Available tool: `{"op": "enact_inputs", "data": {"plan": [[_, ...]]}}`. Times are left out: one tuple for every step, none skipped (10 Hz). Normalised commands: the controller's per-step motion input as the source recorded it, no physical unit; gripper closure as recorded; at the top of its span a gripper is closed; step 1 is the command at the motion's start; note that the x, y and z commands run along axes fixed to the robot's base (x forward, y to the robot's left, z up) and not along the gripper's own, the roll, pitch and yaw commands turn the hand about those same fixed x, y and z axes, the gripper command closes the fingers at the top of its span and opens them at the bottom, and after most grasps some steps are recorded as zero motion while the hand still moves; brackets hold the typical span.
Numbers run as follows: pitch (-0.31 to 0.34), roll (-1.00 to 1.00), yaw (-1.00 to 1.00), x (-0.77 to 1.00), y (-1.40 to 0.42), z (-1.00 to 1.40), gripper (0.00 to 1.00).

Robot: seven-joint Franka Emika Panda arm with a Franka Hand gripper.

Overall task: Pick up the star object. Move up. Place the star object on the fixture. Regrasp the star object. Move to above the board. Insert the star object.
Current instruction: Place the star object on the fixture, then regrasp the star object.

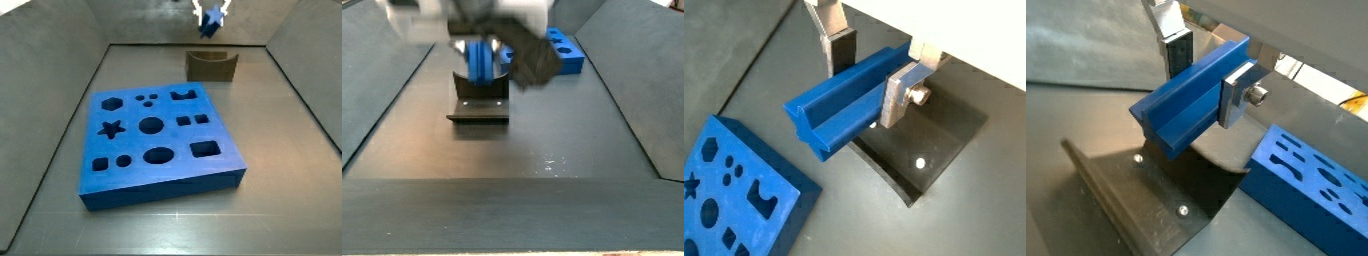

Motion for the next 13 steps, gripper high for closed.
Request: {"op": "enact_inputs", "data": {"plan": [[0.062, -0.88, -0.13, 0.18, 0.11, -1.0, 1.0], [0.058, -0.72, -0.13, 0.19, 0.12, -1.0, 1.0], [0.055, -0.56, -0.12, 0.2, 0.13, -1.0, 1.0], [0.051, -0.35, -0.12, 0.2, 0.12, -0.9, 1.0], [0.048, -0.24, -0.11, 0.17, 0.09, -0.71, 1.0], [0.035, -0.2, -0.11, 0.13, 0.08, -0.53, 1.0], [0.011, -0.14, -0.11, 0.09, 0.1, -0.35, 1.0], [-0.001, -0.12, -0.1, 0.08, 0.1, -0.34, 1.0], [-0.003, -0.12, -0.09, 0.08, 0.1, -0.34, 1.0], [0.0, 0.0, 0.0, 0.0, 0.0, 0.0, 0.0], [0.142, -0.08, 0.03, 0.0, 0.0, 1.0, 0.0], [0.145, -0.07, 0.03, -0.01, 0.0, 1.0, 0.0], [0.146, -0.03, 0.0, -0.02, 0.01, 1.0, 0.0]]}}
